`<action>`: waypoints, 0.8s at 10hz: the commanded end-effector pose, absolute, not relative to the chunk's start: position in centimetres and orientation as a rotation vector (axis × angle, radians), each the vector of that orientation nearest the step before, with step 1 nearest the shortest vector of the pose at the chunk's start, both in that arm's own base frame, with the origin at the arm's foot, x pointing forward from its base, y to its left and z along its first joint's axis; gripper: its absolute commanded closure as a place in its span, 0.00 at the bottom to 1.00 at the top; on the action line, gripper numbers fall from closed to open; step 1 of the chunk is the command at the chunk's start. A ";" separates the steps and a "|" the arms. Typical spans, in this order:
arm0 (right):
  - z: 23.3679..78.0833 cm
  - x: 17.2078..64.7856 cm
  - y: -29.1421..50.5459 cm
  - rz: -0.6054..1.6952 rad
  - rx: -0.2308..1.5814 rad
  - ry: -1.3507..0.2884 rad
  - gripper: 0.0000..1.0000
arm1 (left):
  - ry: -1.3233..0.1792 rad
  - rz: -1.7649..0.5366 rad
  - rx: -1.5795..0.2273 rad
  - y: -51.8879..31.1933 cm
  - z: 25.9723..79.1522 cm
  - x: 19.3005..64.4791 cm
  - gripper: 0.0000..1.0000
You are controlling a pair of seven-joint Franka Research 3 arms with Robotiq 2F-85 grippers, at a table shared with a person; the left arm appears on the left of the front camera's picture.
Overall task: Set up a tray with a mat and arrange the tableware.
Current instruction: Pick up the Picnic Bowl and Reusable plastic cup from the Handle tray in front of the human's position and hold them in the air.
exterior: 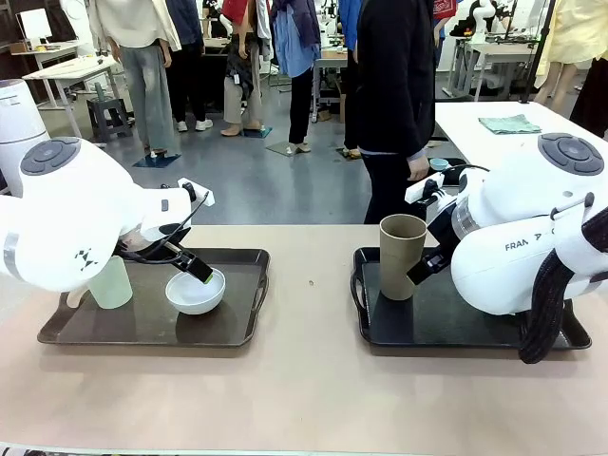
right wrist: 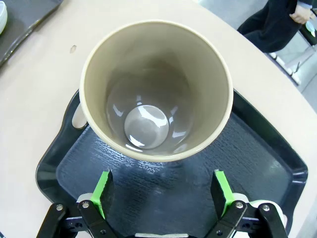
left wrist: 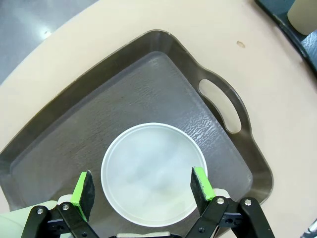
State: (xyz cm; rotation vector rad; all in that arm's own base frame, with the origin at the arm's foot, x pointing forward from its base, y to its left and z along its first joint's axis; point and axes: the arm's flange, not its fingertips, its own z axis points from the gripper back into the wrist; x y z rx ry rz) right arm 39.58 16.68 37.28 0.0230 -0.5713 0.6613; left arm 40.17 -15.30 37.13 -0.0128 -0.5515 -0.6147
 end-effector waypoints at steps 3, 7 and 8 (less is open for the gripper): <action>44.6 25.5 14.8 0.505 -0.106 -0.473 0.00 | -0.341 -0.615 0.020 -12.0 44.4 25.8 0.00; 39.3 20.0 7.7 0.306 -0.131 -0.086 0.00 | -0.251 -0.560 0.011 -13.8 45.9 31.7 0.00; 46.3 28.9 14.5 0.345 -0.129 -0.212 0.00 | -0.251 -0.560 0.011 -13.8 45.9 31.7 0.00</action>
